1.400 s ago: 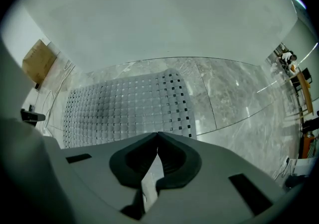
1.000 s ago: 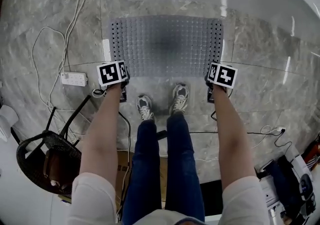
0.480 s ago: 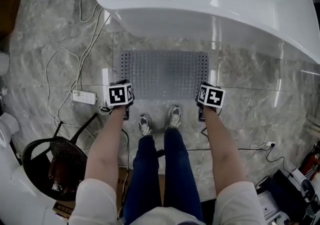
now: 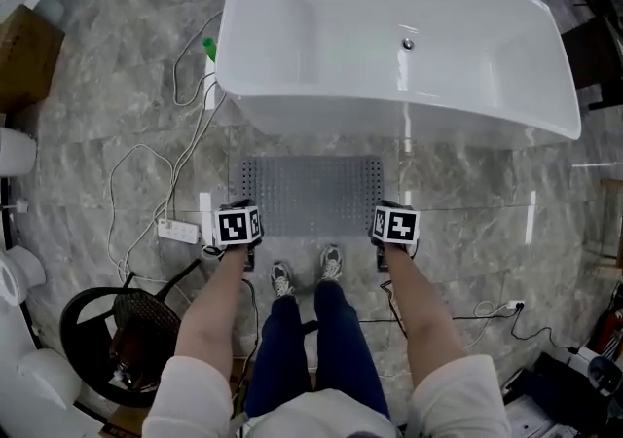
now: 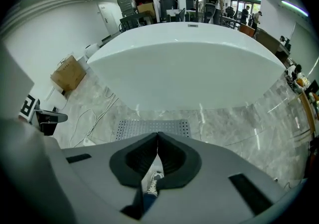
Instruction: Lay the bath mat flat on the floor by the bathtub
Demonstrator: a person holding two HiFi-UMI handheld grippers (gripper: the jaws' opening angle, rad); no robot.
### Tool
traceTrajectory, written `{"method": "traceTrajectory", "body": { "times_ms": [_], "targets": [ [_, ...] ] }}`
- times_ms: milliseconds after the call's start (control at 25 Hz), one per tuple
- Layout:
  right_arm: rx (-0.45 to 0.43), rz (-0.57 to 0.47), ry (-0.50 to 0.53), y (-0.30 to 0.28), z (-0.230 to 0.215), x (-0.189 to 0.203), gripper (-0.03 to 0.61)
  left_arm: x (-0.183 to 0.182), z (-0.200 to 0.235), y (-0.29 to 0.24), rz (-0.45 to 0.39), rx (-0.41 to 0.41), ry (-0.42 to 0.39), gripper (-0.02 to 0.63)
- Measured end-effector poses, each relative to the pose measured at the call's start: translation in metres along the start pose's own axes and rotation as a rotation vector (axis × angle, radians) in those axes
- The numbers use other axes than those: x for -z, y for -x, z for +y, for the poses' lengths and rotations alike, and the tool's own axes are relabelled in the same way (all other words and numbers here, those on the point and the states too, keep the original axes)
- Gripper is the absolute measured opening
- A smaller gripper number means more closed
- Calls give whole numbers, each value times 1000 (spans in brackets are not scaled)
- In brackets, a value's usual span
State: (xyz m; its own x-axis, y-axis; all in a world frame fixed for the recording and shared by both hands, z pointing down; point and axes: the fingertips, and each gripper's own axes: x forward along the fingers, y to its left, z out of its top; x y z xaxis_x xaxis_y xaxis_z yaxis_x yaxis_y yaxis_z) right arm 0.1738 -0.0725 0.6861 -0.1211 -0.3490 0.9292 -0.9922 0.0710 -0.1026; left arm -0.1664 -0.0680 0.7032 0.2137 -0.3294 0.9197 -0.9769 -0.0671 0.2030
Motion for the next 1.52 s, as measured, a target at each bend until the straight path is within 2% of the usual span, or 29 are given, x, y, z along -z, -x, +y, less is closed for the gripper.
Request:
{"method": "traceTrajectory", "body": {
  "times_ms": [80,240,320,560,760,960,1120,1400,1520],
  "targets": [
    [-11,-14,-3,22,2,-2,31,-8,-14,20,-20,22,2,32],
    [-55,-74,-111,66,7,-7,31,-25,-38,65,-74,54,-1,32],
    [-72,-104,-129,87,10,-14,31,-35,-46,86,-106,63,-4,32],
    [-120,-188,-105,143,21,-36,31,-59,-65,141,-191,89,-15,32],
    [-166,-291,-59,191,35,-54,31,-69,-90,181,-293,178,-7,32],
    [-203,-413,-27,232,49,-67,31,-71,-101,224,-375,184,-79,32],
    [-217,-533,2,273,51,-83,31,-79,-116,259,-469,200,-105,32],
    [-250,-658,-8,328,59,-92,31,-95,-129,326,-631,201,-181,32],
    [-249,-725,17,355,61,-97,31,-100,-137,350,-689,201,-219,32]
  ]
}}
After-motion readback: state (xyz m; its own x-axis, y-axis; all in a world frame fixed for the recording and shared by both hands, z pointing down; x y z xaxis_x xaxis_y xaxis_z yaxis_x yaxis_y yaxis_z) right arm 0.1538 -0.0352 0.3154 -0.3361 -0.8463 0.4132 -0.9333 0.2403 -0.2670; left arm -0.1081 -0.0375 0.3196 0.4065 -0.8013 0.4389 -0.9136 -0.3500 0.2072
